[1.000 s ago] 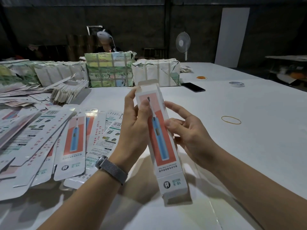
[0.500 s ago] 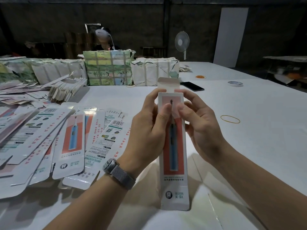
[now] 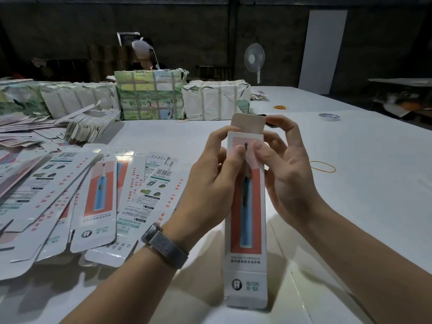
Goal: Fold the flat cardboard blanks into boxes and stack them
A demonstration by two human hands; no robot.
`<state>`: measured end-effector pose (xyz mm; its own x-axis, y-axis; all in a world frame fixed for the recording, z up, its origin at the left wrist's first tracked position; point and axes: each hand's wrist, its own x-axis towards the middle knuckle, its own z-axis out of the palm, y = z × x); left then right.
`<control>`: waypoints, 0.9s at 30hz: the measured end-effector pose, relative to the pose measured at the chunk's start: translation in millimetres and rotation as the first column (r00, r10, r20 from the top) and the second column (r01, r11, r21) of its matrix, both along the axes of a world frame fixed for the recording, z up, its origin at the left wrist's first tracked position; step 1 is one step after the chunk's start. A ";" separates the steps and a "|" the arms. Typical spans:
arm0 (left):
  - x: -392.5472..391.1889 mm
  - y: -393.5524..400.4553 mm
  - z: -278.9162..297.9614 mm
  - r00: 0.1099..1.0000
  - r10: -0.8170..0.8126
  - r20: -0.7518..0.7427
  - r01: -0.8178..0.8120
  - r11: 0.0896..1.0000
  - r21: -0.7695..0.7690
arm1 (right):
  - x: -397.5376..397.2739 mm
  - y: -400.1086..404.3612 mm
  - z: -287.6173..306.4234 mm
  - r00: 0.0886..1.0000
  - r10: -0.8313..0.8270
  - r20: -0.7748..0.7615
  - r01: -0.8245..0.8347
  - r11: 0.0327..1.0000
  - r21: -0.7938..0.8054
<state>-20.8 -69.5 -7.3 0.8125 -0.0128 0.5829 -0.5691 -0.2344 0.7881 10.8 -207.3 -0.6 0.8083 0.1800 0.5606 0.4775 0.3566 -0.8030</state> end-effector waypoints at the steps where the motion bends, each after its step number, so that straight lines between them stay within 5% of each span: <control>1: 0.2 0.6 0.1 1.000 -0.004 -0.002 0.004 1.000 0.015 | 0.5 -0.3 -0.1 1.000 -0.011 0.009 0.011 1.000 -0.003; 19: 5.3 5.5 -6.5 0.998 0.021 -0.058 -0.024 0.999 -0.047 | 0.7 4.4 -6.5 0.988 -0.121 0.097 0.134 0.980 -0.148; 27: 8.2 -0.3 -11.3 0.998 0.018 -0.052 -0.016 0.999 0.030 | 1.3 2.6 0.1 0.984 -0.165 0.063 0.170 0.981 -0.088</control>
